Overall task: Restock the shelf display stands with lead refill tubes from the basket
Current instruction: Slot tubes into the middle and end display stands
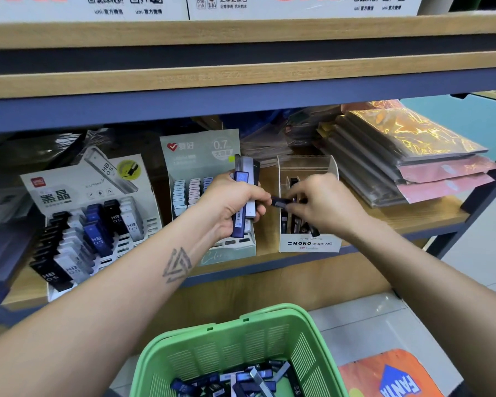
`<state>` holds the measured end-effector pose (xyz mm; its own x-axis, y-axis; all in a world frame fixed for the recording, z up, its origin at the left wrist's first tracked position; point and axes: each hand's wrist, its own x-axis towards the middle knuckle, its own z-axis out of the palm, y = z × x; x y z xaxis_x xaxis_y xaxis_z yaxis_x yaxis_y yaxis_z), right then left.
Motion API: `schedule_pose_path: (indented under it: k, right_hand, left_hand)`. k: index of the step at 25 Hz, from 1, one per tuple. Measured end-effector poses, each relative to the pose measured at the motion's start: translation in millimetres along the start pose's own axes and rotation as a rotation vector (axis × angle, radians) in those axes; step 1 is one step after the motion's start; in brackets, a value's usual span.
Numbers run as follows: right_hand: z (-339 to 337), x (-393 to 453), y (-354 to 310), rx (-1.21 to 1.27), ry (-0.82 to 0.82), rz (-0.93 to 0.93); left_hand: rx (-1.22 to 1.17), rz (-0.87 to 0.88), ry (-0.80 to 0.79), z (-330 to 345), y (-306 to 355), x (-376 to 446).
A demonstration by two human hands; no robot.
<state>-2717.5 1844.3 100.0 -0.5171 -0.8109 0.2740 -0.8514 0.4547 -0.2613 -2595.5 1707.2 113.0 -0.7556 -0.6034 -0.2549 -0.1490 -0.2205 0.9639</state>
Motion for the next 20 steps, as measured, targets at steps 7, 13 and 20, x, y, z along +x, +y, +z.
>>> schedule_pose_path:
  k: [7,13,20]
  right_hand:
    - [-23.8,3.6,15.7,0.538,0.227,0.180]
    - [-29.4,-5.2,11.4,1.187,-0.050,0.313]
    - [-18.0,-7.0,5.1,1.302,-0.162,0.262]
  left_hand:
    - [-0.026,0.012,0.009,0.8,-1.0,-0.2]
    - [-0.012,0.076,-0.110,6.7,0.8,-7.2]
    - [0.074,0.099,-0.173,5.5,0.5,-12.0]
